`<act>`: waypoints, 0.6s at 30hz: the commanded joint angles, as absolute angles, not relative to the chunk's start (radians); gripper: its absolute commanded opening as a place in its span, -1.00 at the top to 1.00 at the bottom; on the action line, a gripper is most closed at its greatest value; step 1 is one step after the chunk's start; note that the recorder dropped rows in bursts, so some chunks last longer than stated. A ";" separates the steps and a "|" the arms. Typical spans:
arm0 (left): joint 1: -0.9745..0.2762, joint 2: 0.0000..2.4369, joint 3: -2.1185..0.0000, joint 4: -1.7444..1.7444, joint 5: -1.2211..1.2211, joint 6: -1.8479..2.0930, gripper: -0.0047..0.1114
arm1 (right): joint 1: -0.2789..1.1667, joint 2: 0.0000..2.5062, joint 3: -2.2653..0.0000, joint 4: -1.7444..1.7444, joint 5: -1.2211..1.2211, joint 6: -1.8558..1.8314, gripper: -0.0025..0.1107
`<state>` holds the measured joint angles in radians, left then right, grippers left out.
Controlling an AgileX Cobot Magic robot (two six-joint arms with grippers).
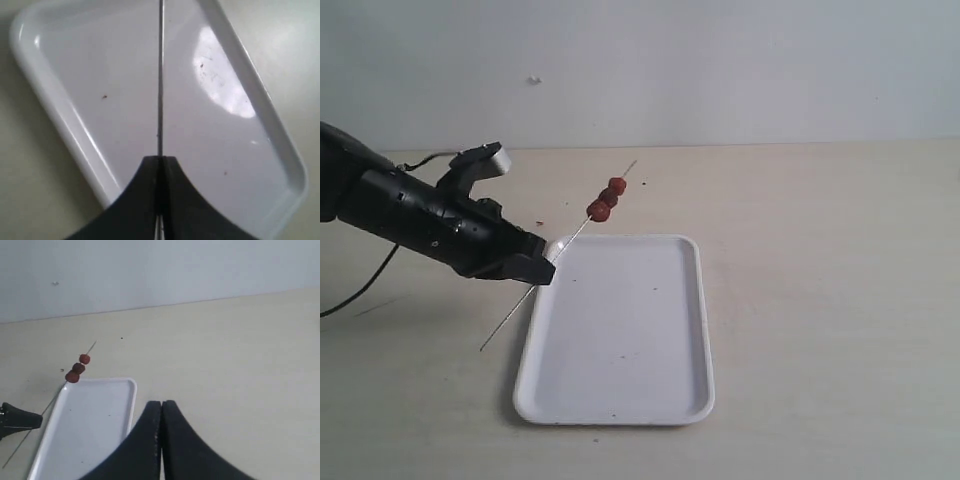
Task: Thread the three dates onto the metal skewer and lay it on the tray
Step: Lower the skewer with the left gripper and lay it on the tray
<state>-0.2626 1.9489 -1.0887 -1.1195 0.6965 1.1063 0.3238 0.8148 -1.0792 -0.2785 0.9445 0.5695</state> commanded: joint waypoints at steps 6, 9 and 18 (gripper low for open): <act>-0.399 1.784 -1.036 -0.891 0.561 0.649 0.92 | 0.325 0.484 -0.802 -0.289 0.813 0.610 0.96; -0.475 1.761 -1.024 -0.854 0.478 0.519 0.92 | 0.325 0.422 -0.773 -0.264 0.813 0.585 0.96; -0.620 1.759 -1.024 -0.252 0.442 -0.265 0.92 | 0.325 0.283 -0.683 -0.181 0.840 0.496 0.96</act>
